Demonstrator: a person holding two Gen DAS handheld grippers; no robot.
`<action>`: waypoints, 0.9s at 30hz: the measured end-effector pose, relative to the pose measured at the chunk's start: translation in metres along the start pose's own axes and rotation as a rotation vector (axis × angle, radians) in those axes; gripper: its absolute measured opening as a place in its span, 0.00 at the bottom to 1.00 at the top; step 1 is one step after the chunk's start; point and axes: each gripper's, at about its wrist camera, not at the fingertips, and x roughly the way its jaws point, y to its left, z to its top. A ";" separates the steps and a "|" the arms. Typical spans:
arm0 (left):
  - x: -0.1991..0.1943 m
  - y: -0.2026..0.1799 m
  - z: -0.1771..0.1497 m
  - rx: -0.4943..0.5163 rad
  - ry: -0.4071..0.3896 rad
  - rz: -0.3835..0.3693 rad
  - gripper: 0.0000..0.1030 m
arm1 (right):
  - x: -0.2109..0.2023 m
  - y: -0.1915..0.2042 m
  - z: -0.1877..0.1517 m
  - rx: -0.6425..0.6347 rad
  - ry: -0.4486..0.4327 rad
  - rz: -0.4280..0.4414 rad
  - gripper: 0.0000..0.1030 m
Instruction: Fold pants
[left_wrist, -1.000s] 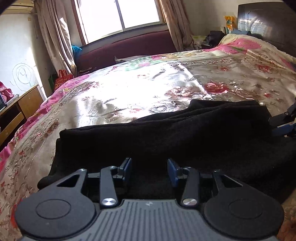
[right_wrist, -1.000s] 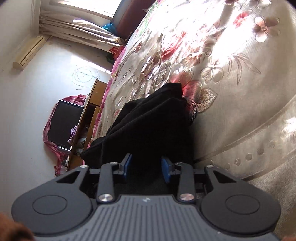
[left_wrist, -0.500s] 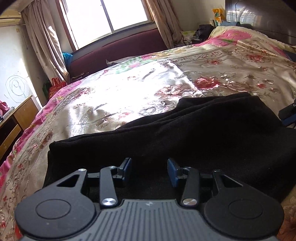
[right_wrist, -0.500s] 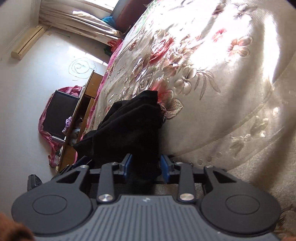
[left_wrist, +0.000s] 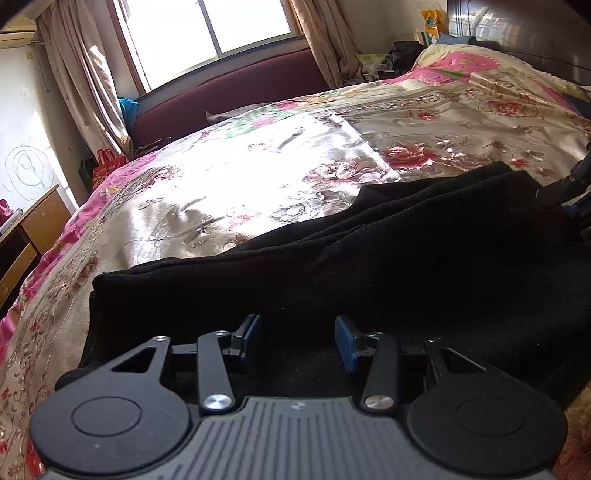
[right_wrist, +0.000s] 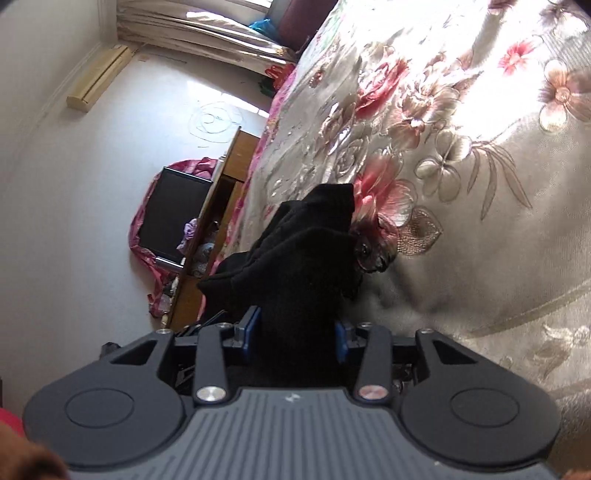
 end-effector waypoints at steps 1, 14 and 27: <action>0.002 -0.001 0.000 0.006 0.002 0.003 0.57 | 0.007 -0.001 0.002 -0.008 -0.004 0.000 0.41; -0.005 -0.066 0.027 0.098 0.050 -0.092 0.53 | -0.021 0.023 0.007 0.058 -0.043 -0.093 0.13; -0.037 -0.162 0.069 0.254 -0.082 -0.234 0.55 | -0.161 0.026 -0.009 0.058 -0.293 -0.575 0.29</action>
